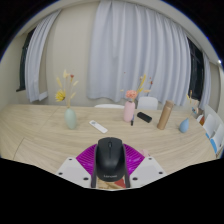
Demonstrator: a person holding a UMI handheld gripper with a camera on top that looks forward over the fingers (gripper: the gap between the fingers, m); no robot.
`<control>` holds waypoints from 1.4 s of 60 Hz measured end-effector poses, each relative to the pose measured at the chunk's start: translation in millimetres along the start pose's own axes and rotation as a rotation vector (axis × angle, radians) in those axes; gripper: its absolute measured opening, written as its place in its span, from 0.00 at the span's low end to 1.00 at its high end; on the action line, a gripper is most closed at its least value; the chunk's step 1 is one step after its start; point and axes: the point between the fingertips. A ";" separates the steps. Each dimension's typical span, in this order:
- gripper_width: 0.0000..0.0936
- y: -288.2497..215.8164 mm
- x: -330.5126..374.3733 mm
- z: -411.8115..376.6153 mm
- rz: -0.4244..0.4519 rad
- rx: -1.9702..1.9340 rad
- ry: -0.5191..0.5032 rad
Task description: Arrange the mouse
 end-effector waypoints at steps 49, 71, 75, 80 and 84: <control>0.92 146.6 -86.4 80.5 -0.227 -0.054 0.038; 0.91 141.1 113.4 42.4 -0.170 -0.062 0.018; 0.91 155.7 142.5 33.1 -0.181 -0.057 0.017; 0.92 176.6 169.4 24.7 -0.195 -0.047 0.017; 0.92 191.6 181.9 18.3 -0.215 -0.036 0.017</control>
Point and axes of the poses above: the point between the fingertips, and its own axes, seen from behind it with the camera up: z to the right, y down, x backward, against the way the camera looks, and after that the axes turned 6 degrees about y, right-handed
